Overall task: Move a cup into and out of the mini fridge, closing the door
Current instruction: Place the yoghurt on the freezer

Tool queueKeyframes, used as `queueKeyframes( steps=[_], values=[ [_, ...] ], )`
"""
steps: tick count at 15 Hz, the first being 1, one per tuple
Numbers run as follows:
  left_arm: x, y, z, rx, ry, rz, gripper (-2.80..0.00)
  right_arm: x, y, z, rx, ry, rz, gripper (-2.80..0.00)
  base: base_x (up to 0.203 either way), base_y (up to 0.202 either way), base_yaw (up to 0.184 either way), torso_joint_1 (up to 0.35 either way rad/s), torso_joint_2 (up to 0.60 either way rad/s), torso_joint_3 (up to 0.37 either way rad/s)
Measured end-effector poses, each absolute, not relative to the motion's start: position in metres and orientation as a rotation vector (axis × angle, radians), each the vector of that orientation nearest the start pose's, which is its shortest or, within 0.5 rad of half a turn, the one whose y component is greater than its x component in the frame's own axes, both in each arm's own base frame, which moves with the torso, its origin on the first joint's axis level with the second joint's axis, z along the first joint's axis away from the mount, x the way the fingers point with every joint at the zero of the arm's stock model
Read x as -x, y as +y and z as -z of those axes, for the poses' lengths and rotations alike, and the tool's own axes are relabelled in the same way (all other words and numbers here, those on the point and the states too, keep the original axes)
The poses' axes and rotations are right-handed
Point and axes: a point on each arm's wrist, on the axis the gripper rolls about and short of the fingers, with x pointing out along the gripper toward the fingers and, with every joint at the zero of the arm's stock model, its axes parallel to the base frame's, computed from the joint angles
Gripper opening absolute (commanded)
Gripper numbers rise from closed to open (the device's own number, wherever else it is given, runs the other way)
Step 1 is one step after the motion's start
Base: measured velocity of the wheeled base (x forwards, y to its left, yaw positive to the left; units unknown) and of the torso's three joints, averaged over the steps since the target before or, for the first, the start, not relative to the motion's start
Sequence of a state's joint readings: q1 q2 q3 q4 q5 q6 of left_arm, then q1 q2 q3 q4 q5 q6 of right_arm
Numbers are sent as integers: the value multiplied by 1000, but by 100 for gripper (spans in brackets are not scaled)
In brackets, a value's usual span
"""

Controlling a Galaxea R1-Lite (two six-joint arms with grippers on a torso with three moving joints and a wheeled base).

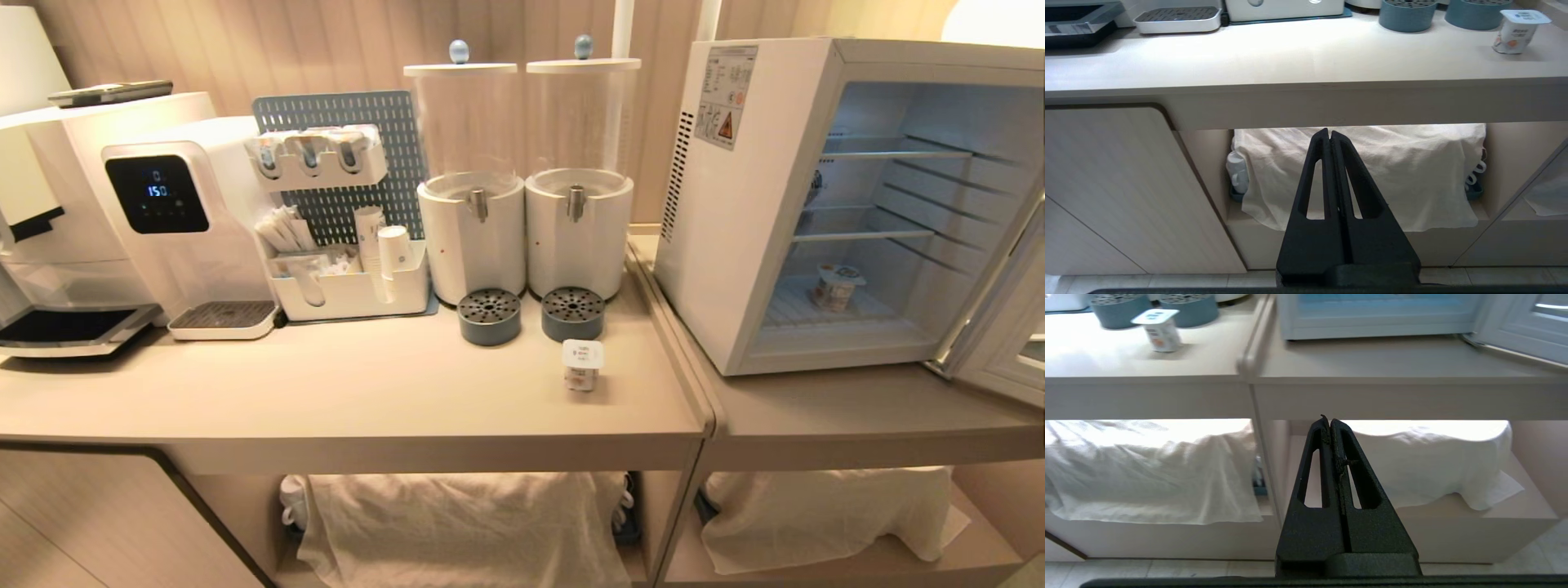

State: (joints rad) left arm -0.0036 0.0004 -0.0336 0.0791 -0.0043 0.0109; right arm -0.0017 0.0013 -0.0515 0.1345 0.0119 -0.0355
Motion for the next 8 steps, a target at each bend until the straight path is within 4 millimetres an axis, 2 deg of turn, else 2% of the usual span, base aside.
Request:
queueKeyframes(
  steps=[8],
  values=[
    [26, 0, -77, -11, 46, 9, -280, 27, 0, -76, 34, 85, -12, -280, 0, -195, -2, 3, 5, 0]
  ],
)
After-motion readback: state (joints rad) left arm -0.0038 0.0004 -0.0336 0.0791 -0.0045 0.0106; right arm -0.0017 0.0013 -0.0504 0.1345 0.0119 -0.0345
